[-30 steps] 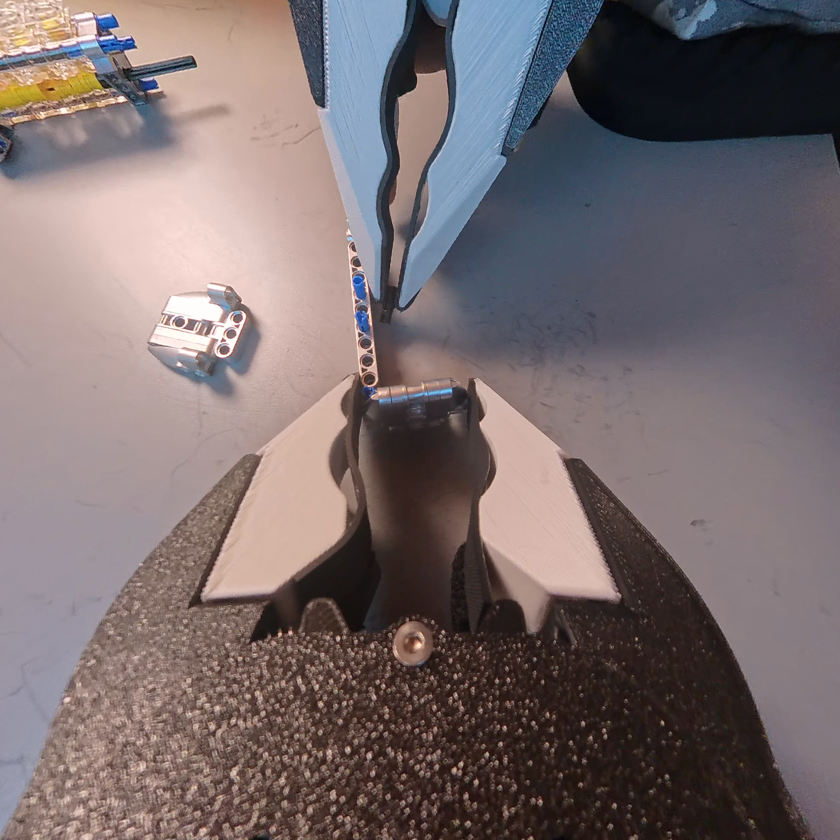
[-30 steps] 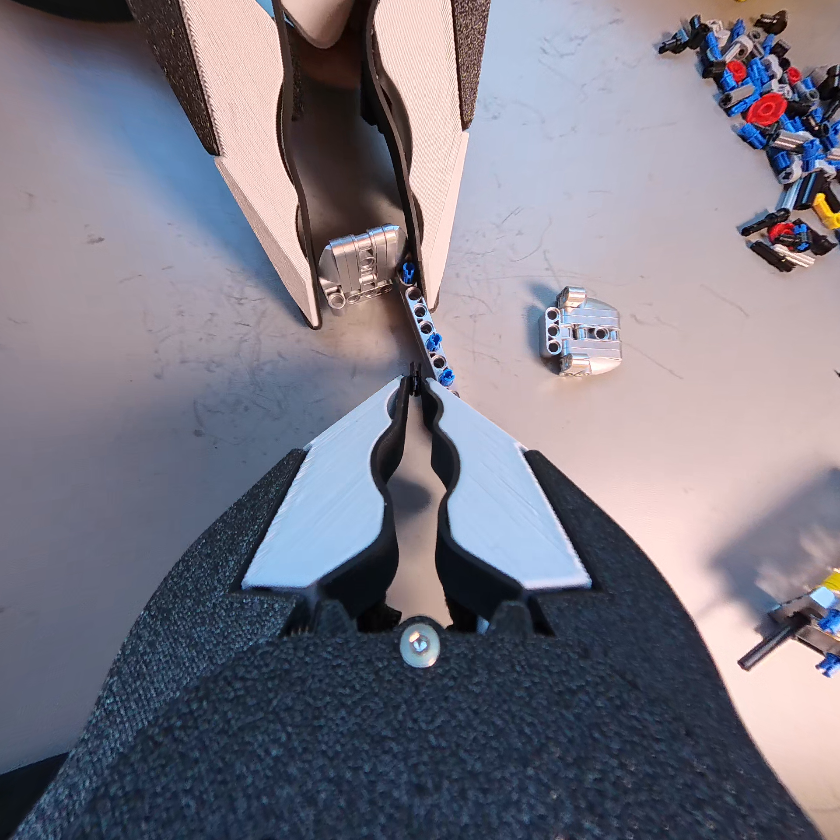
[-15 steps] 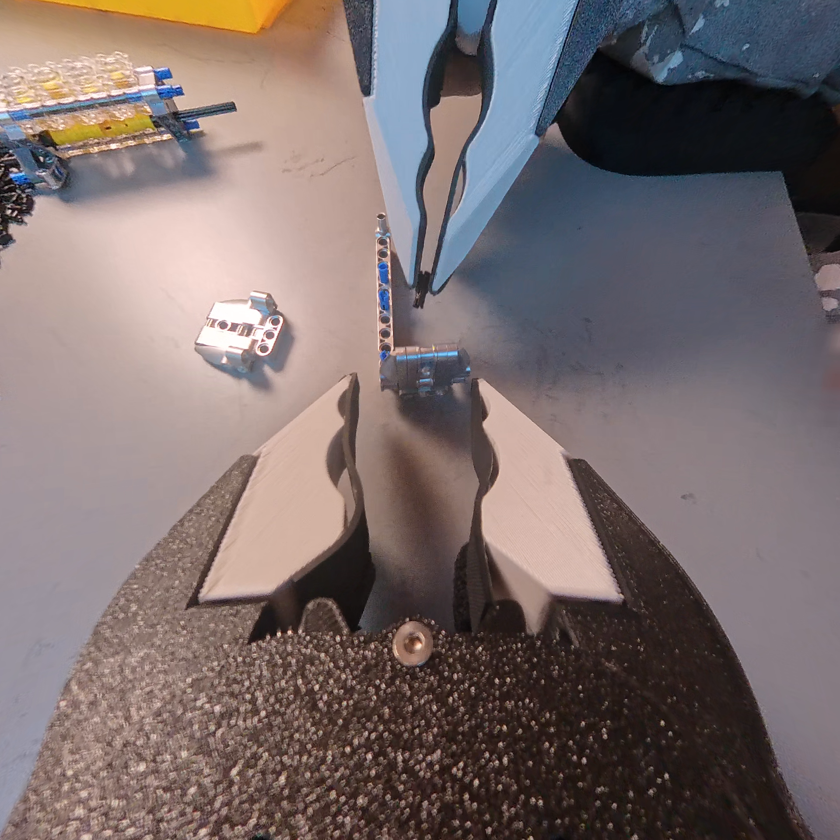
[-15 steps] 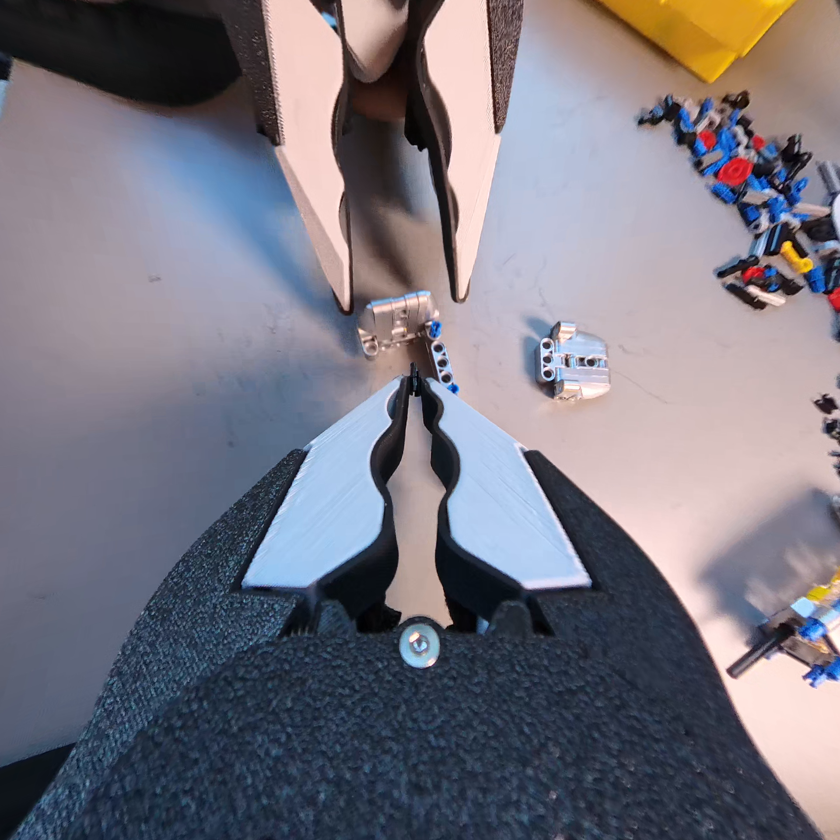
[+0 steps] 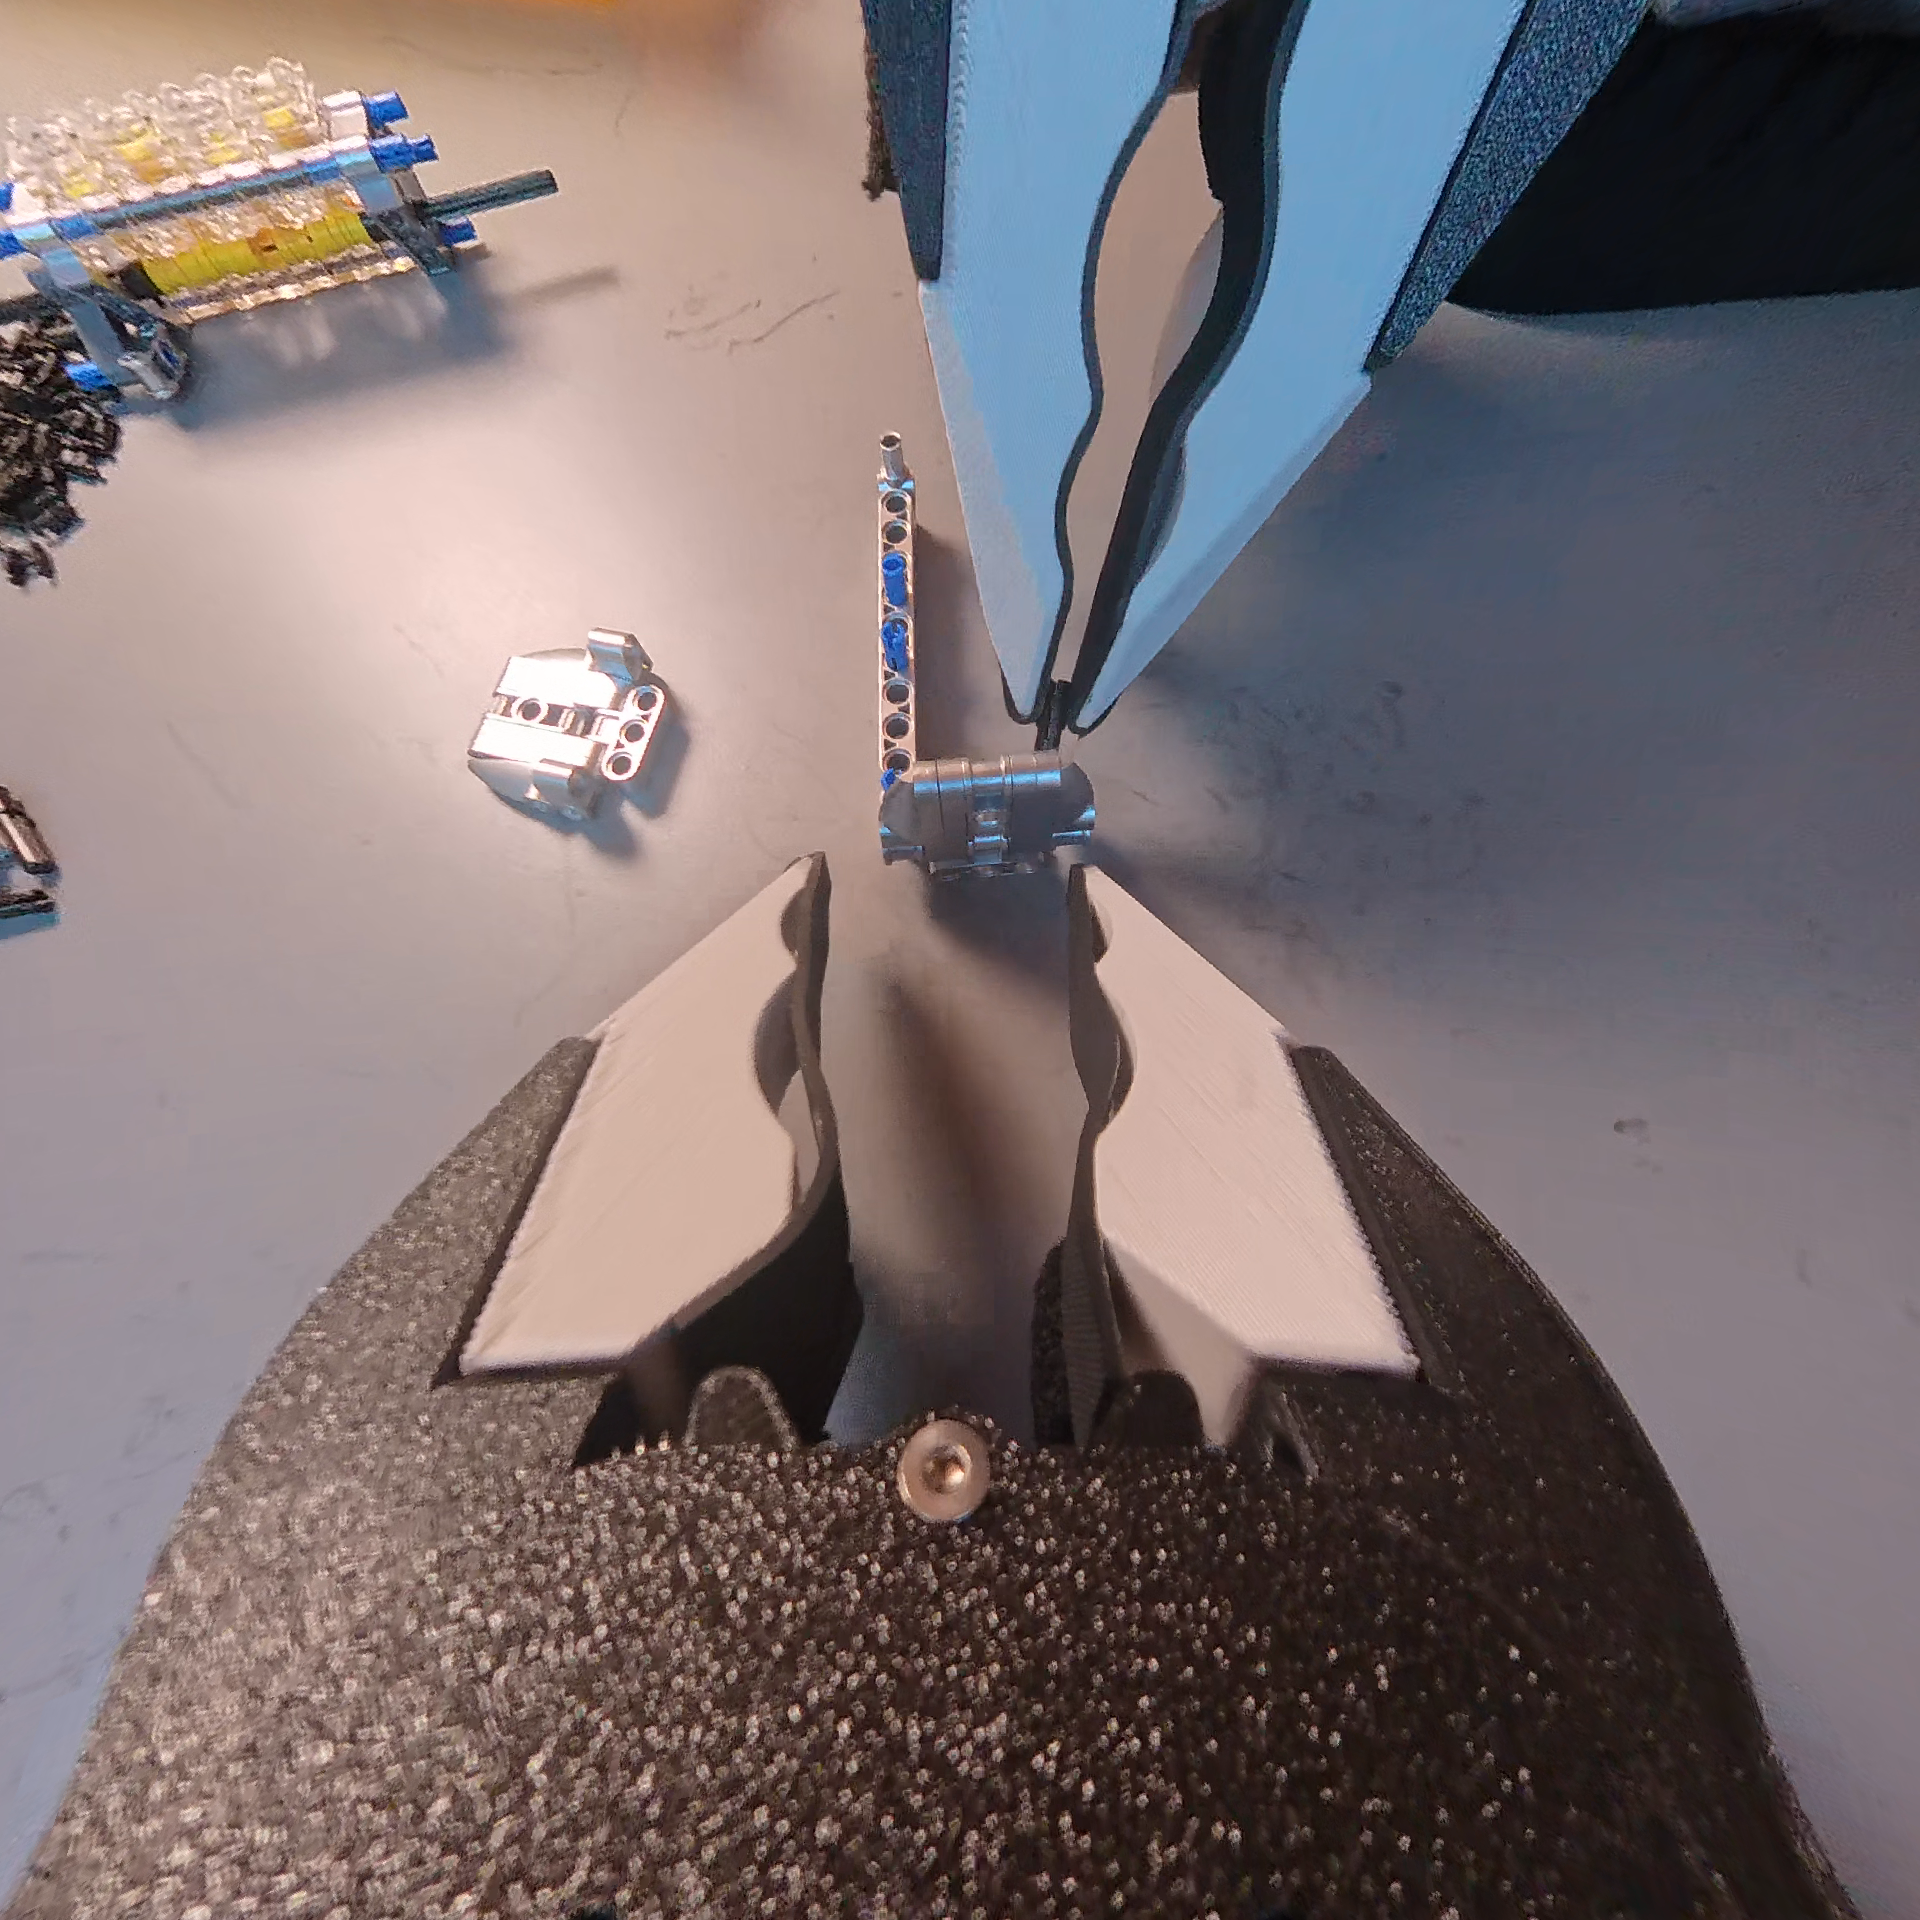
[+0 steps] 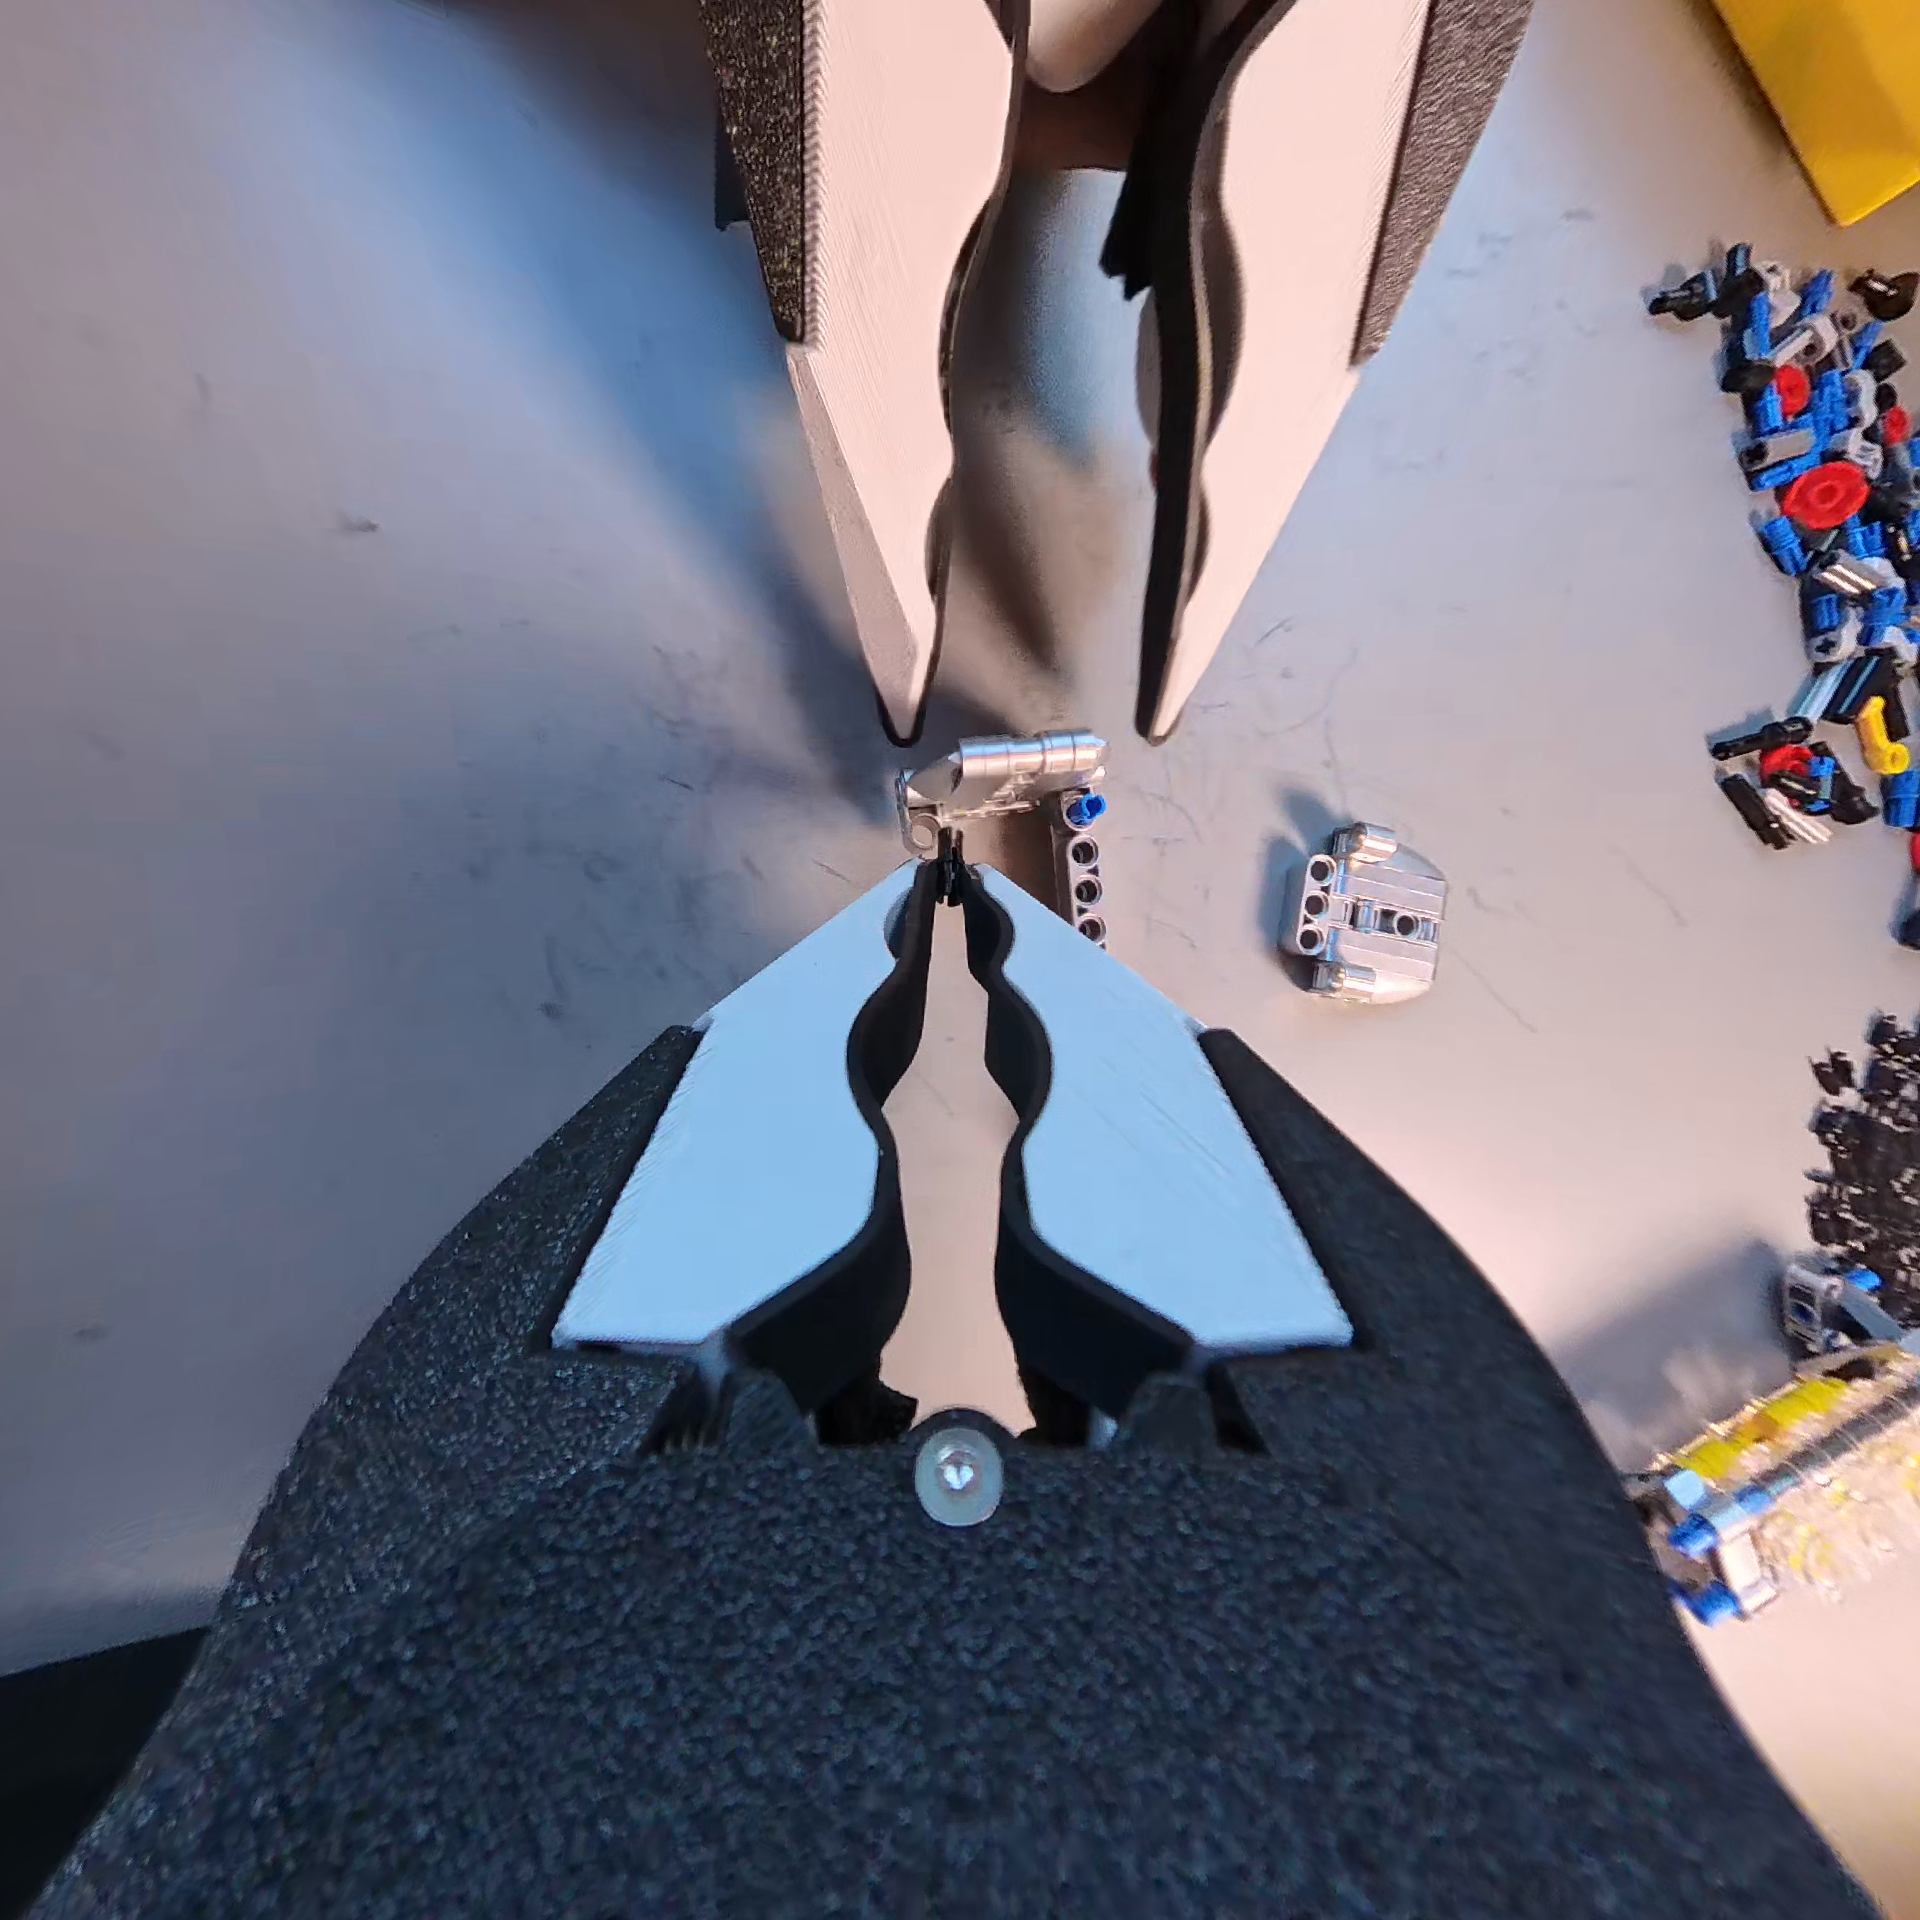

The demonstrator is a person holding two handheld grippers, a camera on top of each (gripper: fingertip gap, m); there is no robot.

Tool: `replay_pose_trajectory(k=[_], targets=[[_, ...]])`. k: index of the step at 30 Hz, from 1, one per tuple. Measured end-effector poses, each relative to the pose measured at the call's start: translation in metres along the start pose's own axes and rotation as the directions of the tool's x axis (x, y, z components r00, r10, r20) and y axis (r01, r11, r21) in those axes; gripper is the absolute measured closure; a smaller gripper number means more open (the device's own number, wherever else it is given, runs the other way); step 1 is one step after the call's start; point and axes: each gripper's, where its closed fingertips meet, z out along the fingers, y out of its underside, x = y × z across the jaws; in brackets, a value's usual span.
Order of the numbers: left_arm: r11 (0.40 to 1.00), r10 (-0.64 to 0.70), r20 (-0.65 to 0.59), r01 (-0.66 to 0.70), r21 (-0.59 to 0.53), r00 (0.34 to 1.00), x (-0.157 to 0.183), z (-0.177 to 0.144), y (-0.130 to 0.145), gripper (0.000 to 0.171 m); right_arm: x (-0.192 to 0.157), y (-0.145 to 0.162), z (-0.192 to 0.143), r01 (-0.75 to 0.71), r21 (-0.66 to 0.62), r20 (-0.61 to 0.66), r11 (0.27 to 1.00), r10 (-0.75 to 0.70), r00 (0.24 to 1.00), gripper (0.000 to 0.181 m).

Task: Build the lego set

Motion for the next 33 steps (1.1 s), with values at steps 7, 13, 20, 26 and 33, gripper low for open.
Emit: replay_pose_trajectory(k=[7,13,20,26,33], targets=[[0.983,0.109,0.020,-0.111,0.148,0.994,0.016,-0.025,-0.039,0.150,0.003,-0.023,-0.022,-0.041,0.154,-0.006,0.987,0.042,0.999,0.178],[0.980,0.128,0.007,-0.127,0.155,0.992,0.023,-0.023,-0.043,0.166,0.000,-0.036,-0.027,-0.029,0.206,-0.007,0.978,0.031,0.999,0.178],[0.976,0.099,-0.022,-0.093,0.197,0.995,0.024,-0.024,-0.048,0.169,0.002,-0.045,-0.036,-0.082,0.331,0.019,0.940,0.080,0.997,0.178],[0.956,0.059,-0.063,-0.038,0.292,0.996,0.026,-0.032,-0.061,0.170,0.003,-0.053,-0.049,-0.109,0.432,0.022,0.895,0.110,0.994,0.177],[0.950,0.064,-0.057,-0.043,0.309,0.996,0.027,-0.034,-0.065,0.170,0.003,-0.054,-0.053,-0.097,0.436,0.005,0.895,0.105,0.994,0.177]])
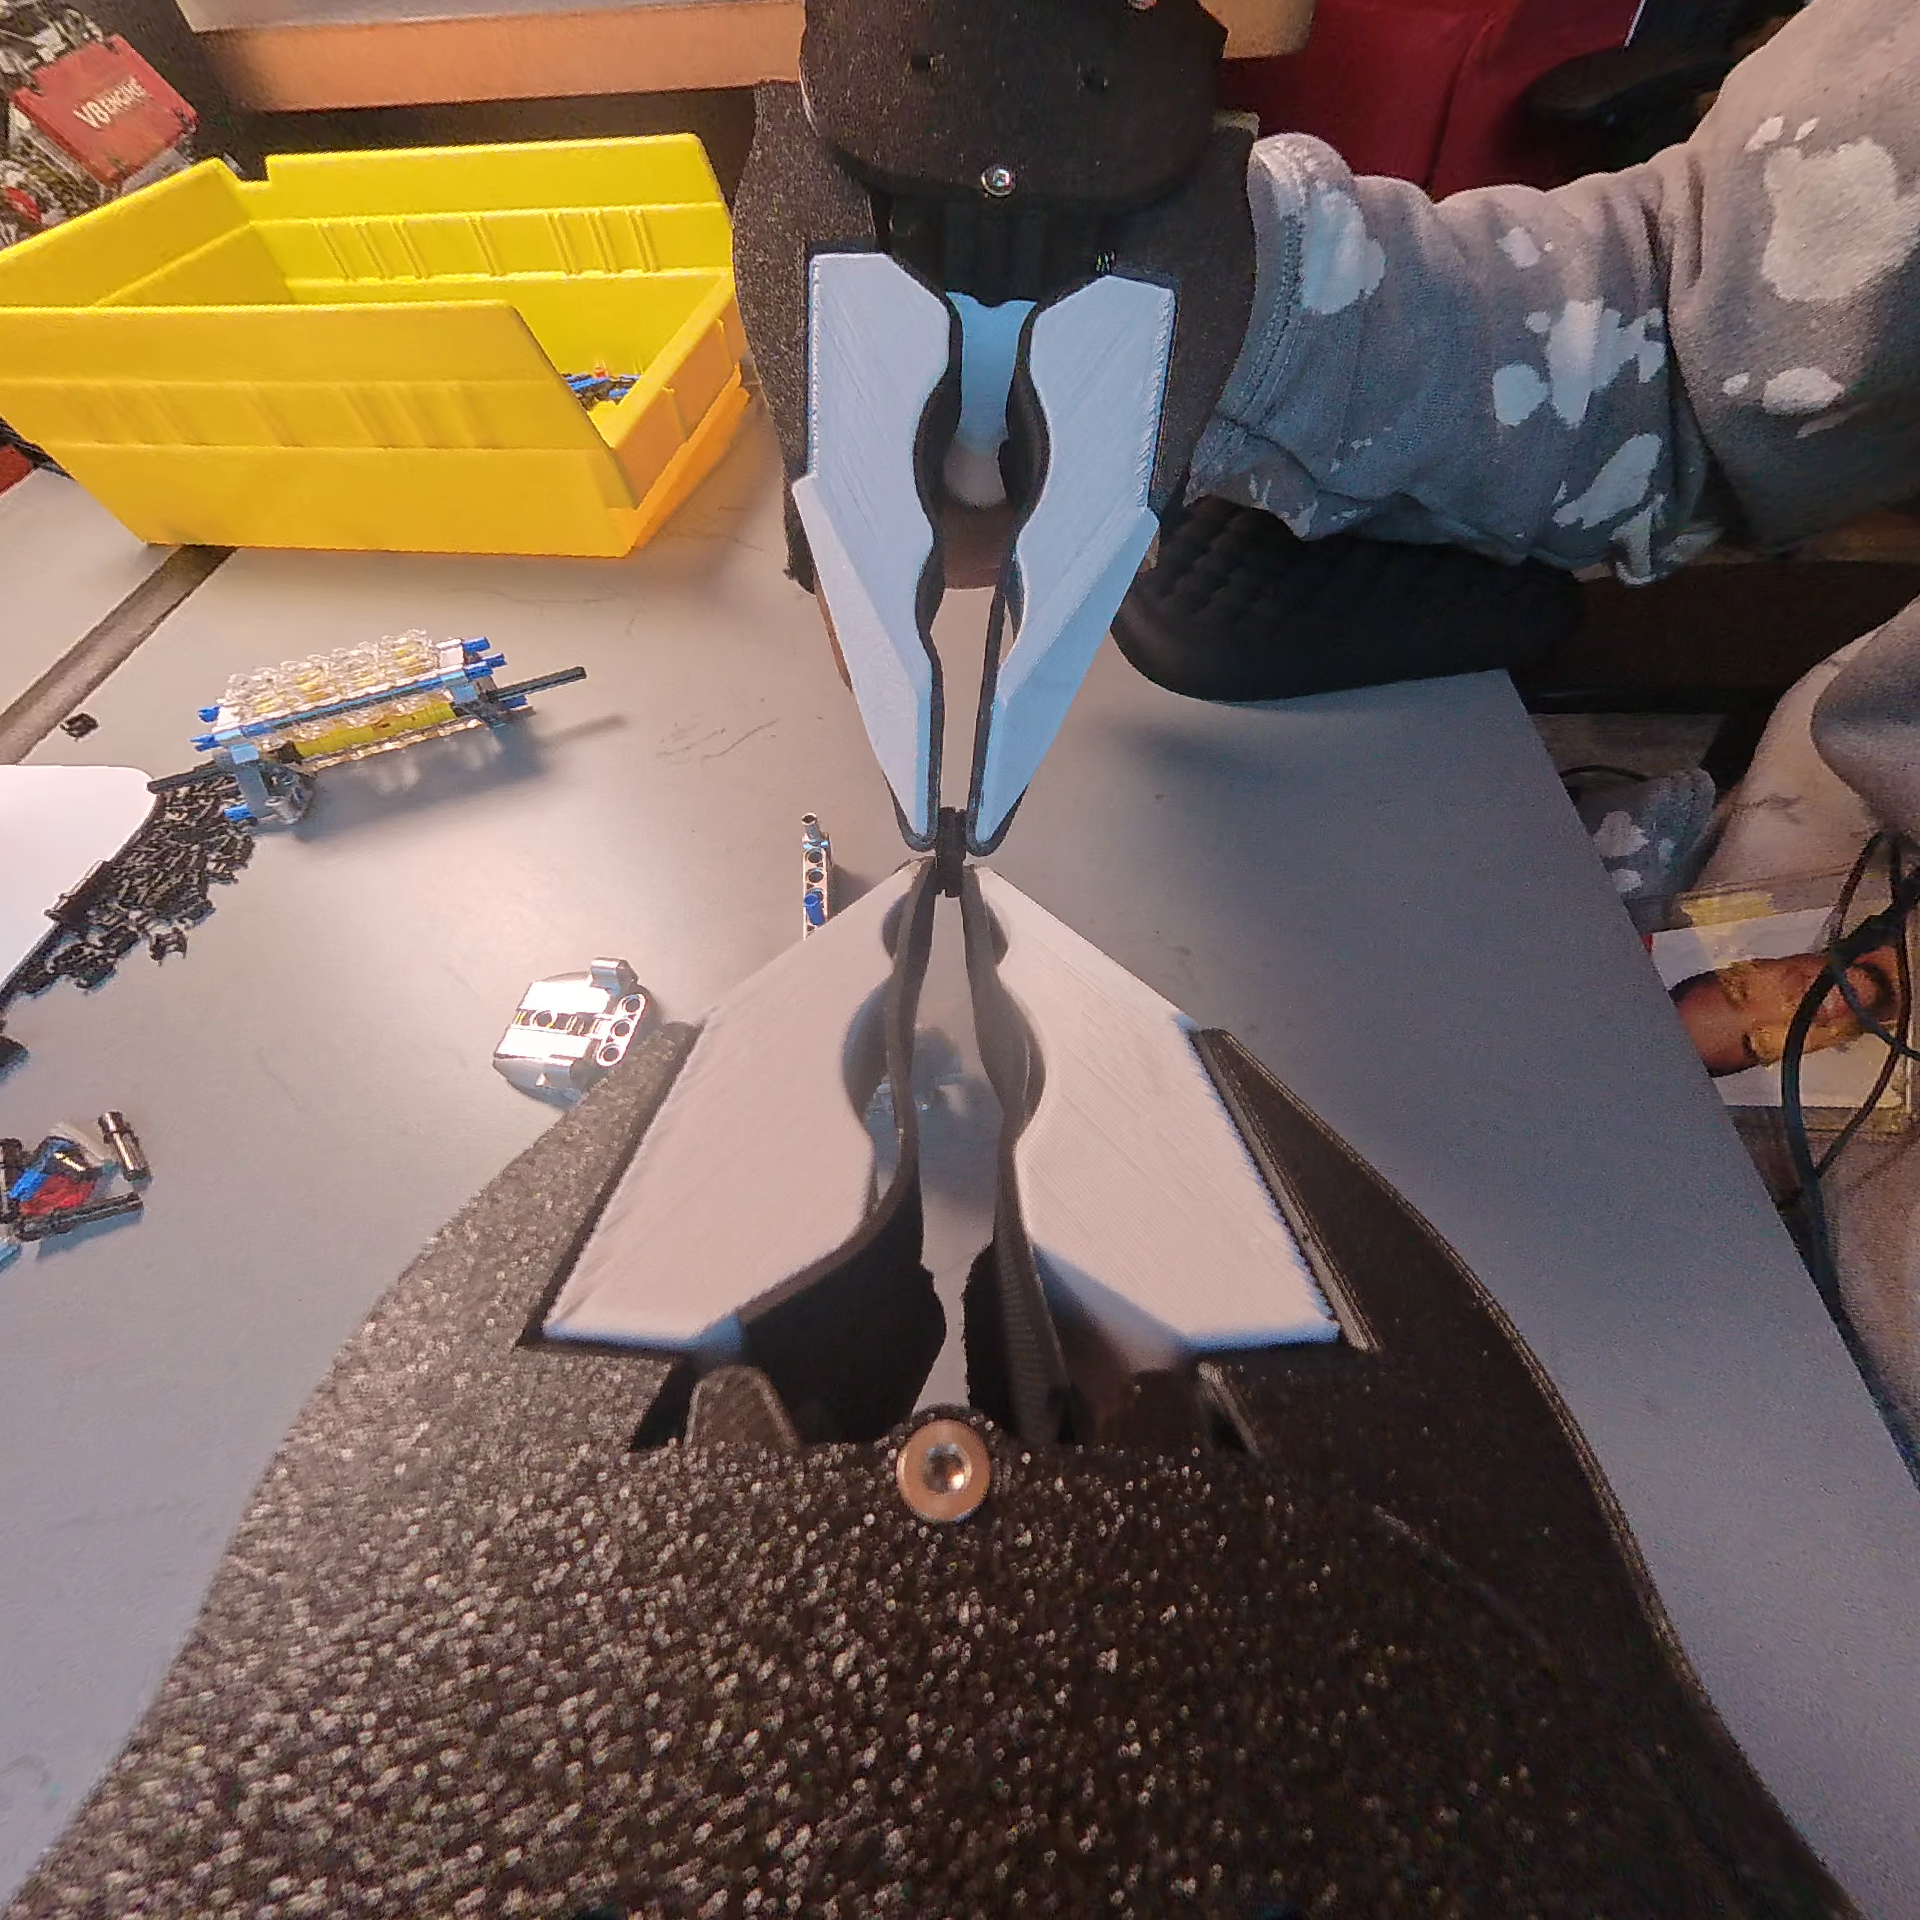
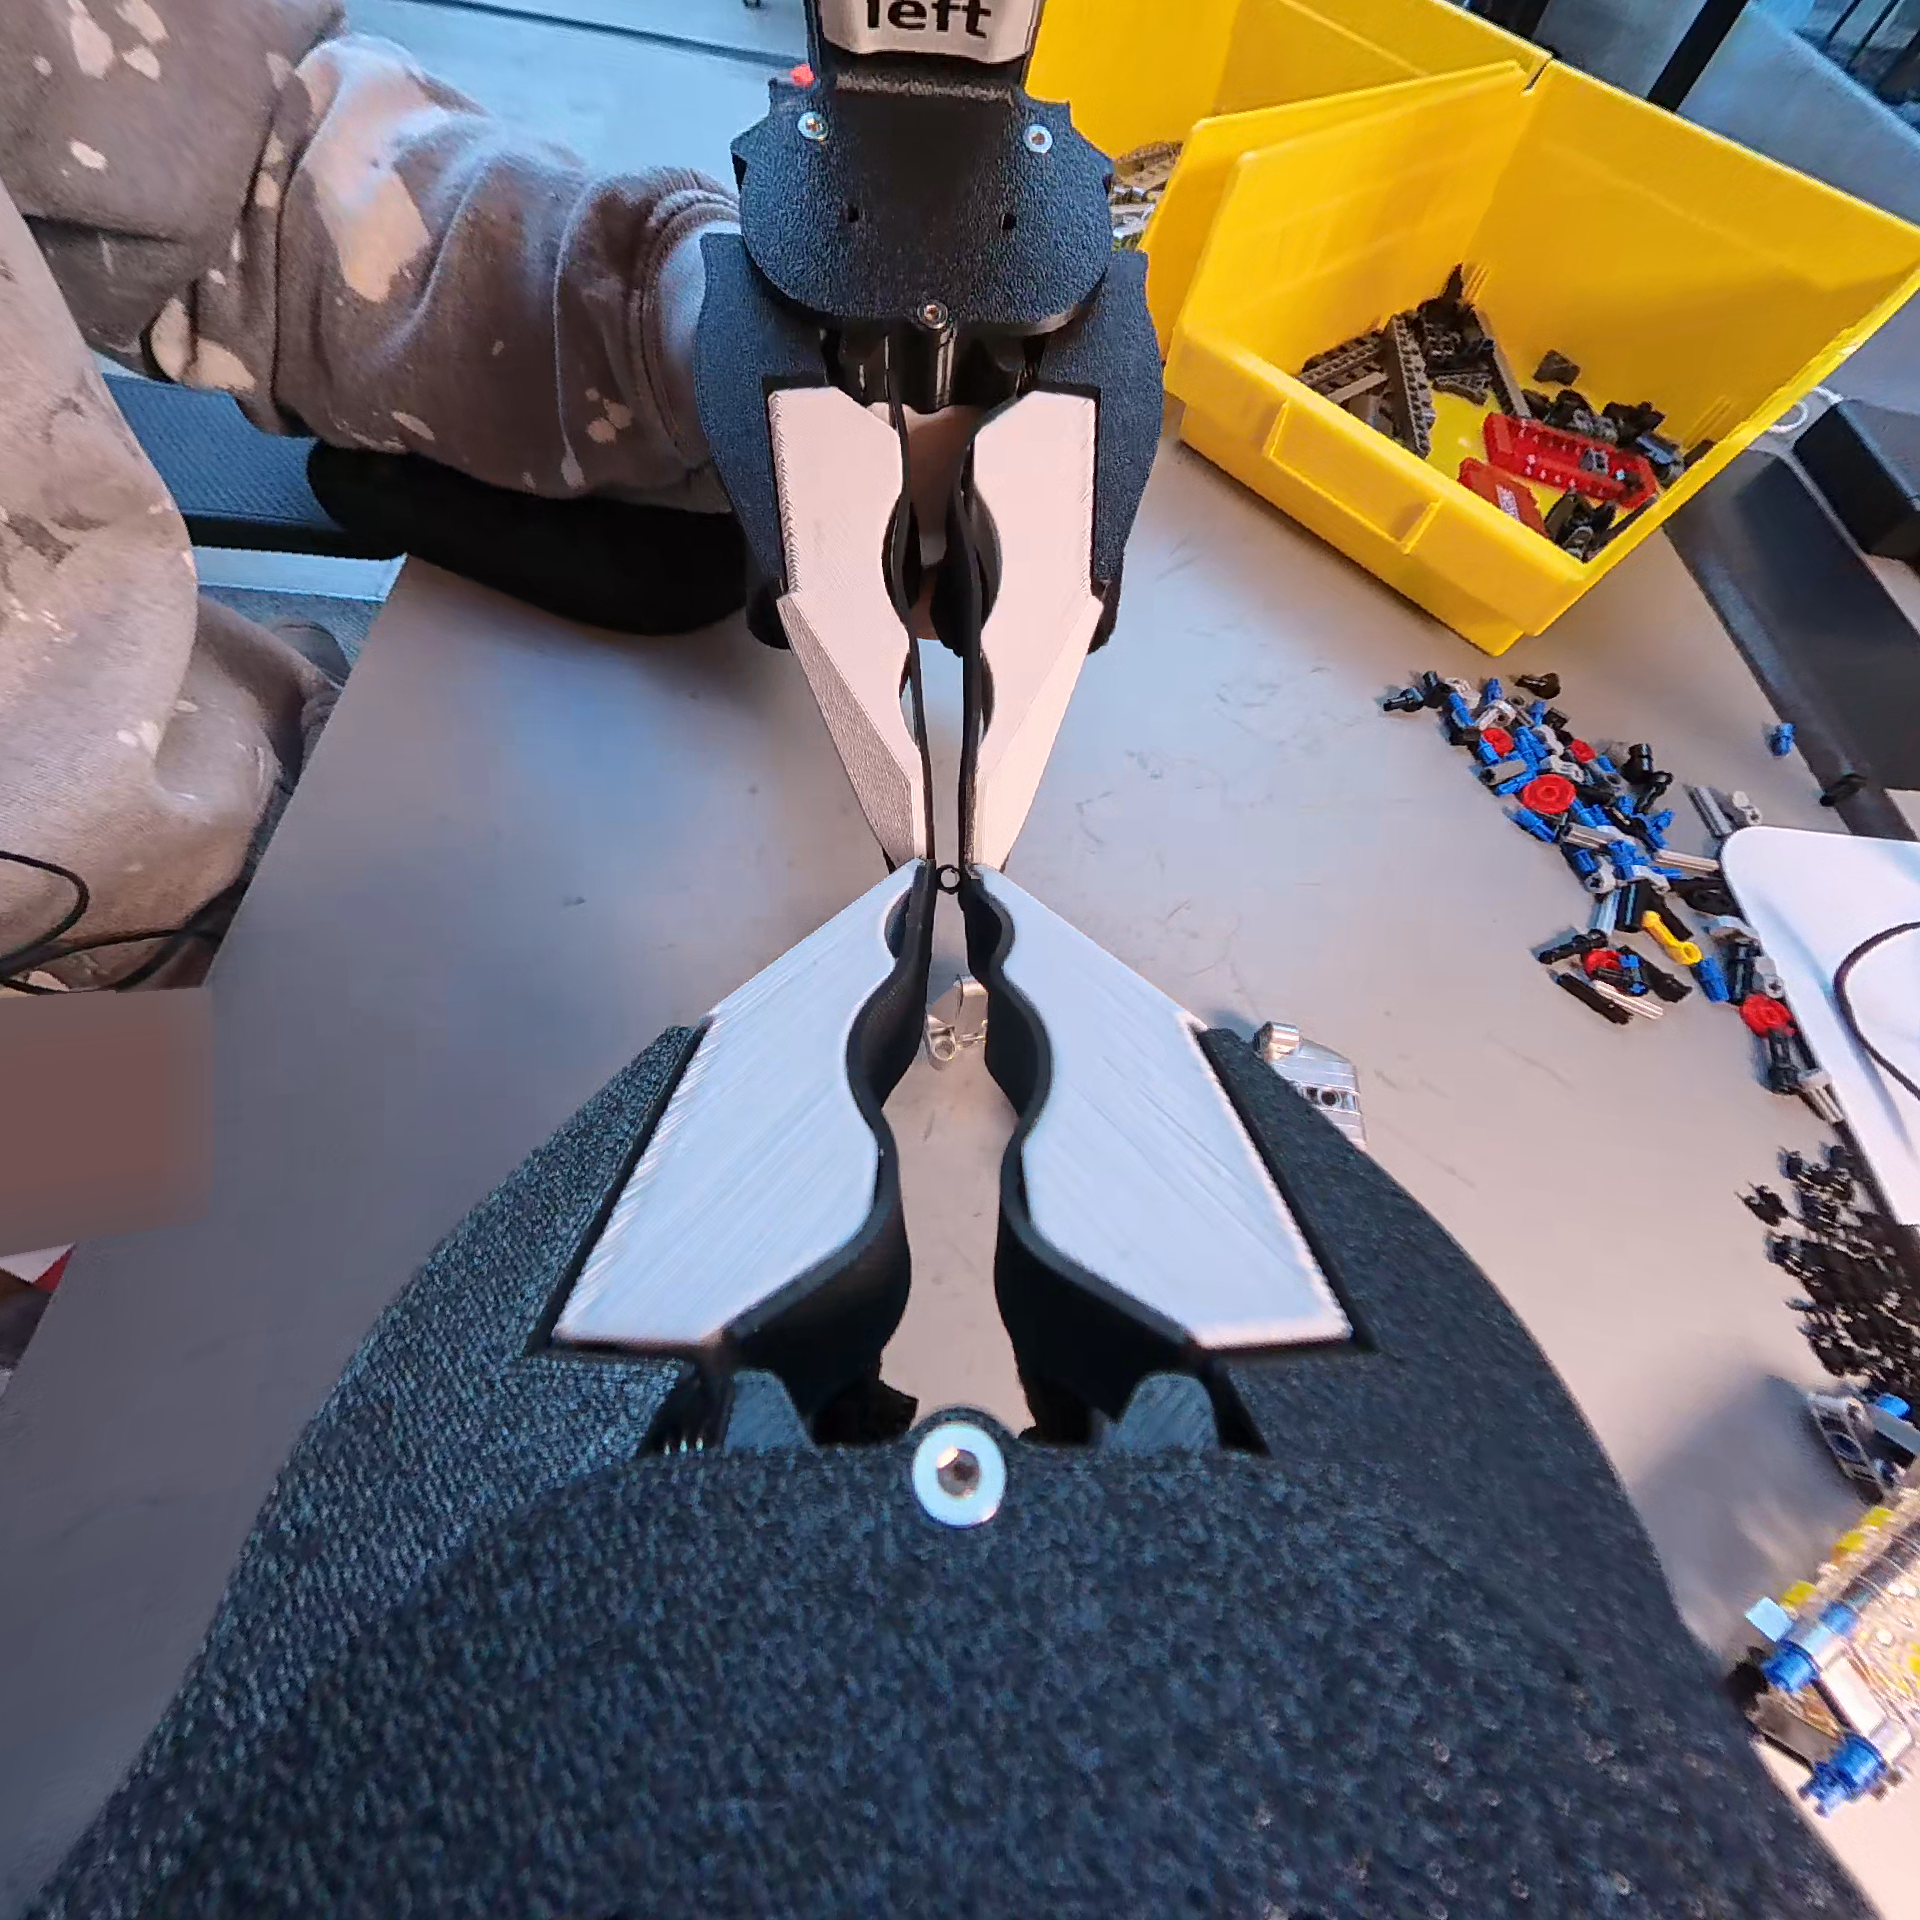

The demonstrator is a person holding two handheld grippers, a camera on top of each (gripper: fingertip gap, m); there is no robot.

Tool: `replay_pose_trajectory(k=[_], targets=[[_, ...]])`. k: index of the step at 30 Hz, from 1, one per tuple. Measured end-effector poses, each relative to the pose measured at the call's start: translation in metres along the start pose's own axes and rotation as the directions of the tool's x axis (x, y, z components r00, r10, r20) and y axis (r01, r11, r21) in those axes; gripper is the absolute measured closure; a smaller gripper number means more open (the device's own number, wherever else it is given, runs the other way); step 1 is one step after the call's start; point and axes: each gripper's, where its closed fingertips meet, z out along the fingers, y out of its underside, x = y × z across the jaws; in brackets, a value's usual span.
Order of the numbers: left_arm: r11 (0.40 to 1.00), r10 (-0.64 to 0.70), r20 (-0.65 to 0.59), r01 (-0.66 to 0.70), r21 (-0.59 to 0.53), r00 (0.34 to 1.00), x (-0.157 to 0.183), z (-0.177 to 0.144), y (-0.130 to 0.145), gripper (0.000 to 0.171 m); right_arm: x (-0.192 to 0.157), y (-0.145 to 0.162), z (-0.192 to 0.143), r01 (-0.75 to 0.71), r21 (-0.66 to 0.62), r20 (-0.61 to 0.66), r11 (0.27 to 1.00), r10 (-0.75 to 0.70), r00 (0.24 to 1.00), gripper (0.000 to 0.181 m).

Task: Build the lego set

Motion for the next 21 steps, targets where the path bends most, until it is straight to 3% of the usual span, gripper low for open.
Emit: replay_pose_trajectory(k=[4,9,13,21], targets=[[0.999,-0.014,0.023,0.016,-0.051,1.000,-0.005,0.000,0.010,0.168,0.003,0.011,0.003,-0.004,-0.062,-0.014,0.998,0.003,1.000,0.177],[0.980,-0.087,0.047,0.094,-0.175,0.995,-0.021,-0.004,0.041,0.126,0.000,0.047,0.016,-0.007,-0.212,0.014,0.977,0.011,1.000,0.178],[0.949,-0.069,0.044,0.080,-0.305,0.997,-0.015,0.011,0.070,0.113,-0.003,0.061,0.025,0.006,-0.274,0.029,0.962,0.002,1.000,0.178],[0.939,-0.030,0.112,0.066,-0.338,0.993,-0.019,0.030,0.078,0.118,-0.002,0.070,0.028,0.034,-0.351,0.026,0.936,-0.027,0.999,0.178]])
